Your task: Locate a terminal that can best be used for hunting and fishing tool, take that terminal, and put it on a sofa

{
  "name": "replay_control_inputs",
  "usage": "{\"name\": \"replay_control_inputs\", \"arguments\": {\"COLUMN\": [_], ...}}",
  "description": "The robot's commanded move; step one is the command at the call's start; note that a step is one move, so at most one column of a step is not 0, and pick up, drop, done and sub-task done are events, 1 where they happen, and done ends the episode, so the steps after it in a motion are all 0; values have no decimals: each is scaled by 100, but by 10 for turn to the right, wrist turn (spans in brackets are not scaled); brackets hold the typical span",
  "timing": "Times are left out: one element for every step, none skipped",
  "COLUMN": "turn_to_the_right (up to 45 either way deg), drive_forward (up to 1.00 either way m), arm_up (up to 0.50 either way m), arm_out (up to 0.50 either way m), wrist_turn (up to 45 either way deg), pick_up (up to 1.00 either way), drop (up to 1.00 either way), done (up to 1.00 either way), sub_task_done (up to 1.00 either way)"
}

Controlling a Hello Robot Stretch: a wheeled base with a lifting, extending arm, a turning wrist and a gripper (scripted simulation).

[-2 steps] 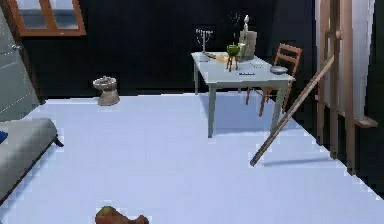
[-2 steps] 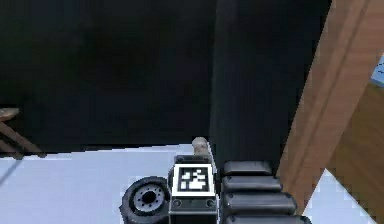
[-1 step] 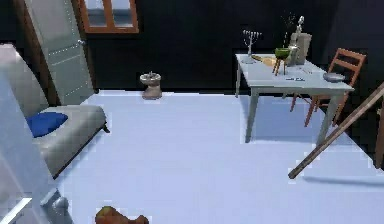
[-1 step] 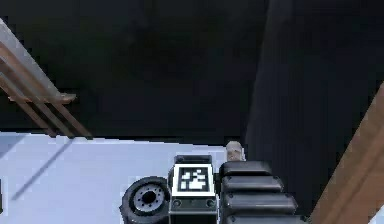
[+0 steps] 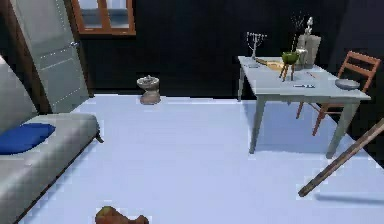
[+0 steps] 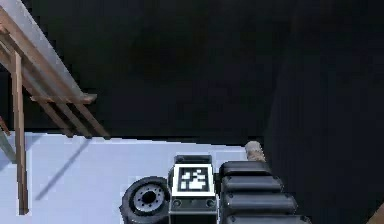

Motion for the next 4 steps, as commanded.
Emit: {"name": "replay_control_inputs", "arguments": {"turn_to_the_right": [0,-450,-390,0], "drive_forward": [75,0,0,70], "arm_up": [0,0,0,0], "arm_out": [0,0,0,0], "wrist_turn": [0,0,0,0], "pick_up": [0,0,0,0], "drop": [0,0,0,0], "done": [0,0,0,0], "sub_task_done": [0,0,0,0]}}
